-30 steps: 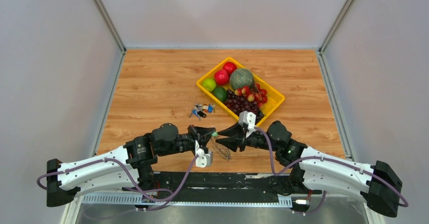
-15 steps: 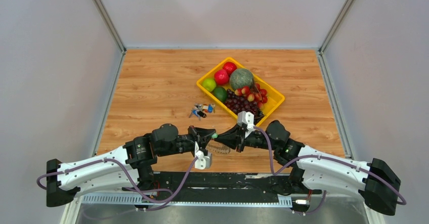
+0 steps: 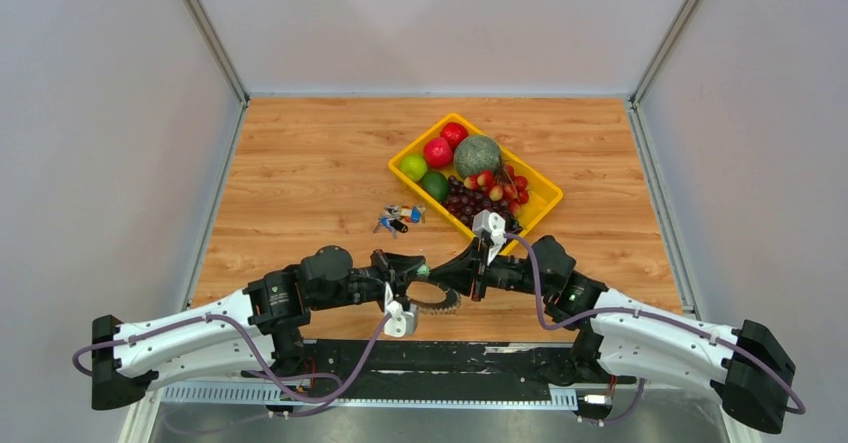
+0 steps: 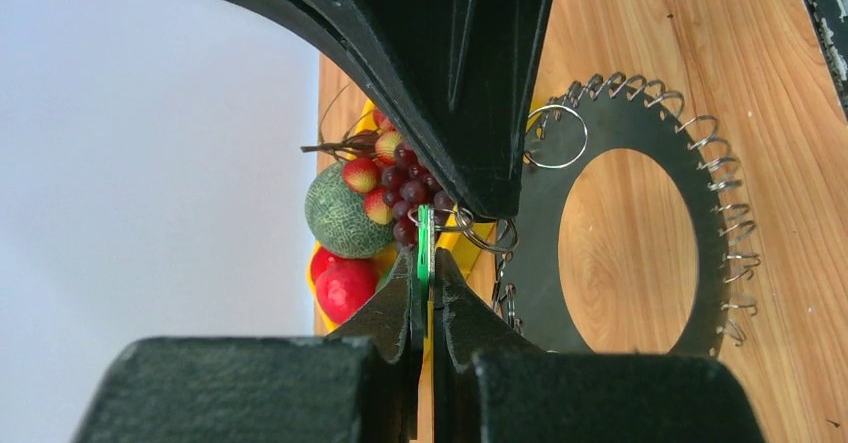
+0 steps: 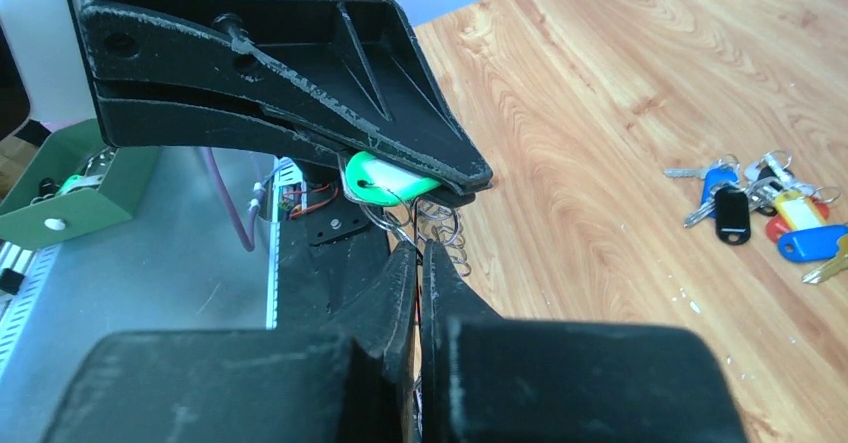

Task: Remove the keys from the keyring
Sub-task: Remove the key from the keyring.

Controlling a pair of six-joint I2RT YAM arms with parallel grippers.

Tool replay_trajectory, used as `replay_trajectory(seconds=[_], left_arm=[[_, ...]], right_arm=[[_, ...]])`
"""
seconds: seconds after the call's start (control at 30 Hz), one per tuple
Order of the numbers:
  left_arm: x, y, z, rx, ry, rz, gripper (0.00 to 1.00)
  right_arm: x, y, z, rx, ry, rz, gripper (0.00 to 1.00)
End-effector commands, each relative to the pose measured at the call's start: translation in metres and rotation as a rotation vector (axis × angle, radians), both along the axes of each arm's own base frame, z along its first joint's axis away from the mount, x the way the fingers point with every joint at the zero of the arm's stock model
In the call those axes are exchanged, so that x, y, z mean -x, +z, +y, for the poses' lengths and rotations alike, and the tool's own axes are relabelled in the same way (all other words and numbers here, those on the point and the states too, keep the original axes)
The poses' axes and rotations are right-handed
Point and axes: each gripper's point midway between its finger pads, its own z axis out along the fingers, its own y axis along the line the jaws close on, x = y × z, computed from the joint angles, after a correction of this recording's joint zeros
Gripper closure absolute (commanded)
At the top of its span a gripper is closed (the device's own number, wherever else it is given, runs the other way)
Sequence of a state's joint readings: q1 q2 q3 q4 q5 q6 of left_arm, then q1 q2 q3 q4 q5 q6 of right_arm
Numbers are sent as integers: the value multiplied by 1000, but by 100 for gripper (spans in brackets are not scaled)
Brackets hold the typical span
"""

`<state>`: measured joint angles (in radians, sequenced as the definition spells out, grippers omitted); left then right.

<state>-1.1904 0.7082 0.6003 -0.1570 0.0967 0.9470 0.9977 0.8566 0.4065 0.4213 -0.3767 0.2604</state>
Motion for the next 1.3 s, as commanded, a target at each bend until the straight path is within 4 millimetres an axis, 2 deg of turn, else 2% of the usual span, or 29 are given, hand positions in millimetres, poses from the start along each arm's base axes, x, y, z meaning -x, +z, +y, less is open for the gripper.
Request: replay_trajectory(seconds=[0.0,0.3,0.43,0.6,0.93,1.27], left_arm=[[4,18,-5,52,-45,-49,100],[12,11,-7,21,-101,-63,100],[13,11,-7,19,-108,-66,100],[13,14,-6,32,-108,-75,100],[14,15,-5,34,-111,-83,100],[17,13,-5,25,-129,-84,100]], right_arm=[[3,14,3,-5,40,68,100],[5,9,23,81,143,108,100],[1,1,25,108,134,146,100],[-8,-6,16,106,86,221,100],[-39,-32,-12,100,-37,505,100],[-51,-28,-23,51,-122,557,100]])
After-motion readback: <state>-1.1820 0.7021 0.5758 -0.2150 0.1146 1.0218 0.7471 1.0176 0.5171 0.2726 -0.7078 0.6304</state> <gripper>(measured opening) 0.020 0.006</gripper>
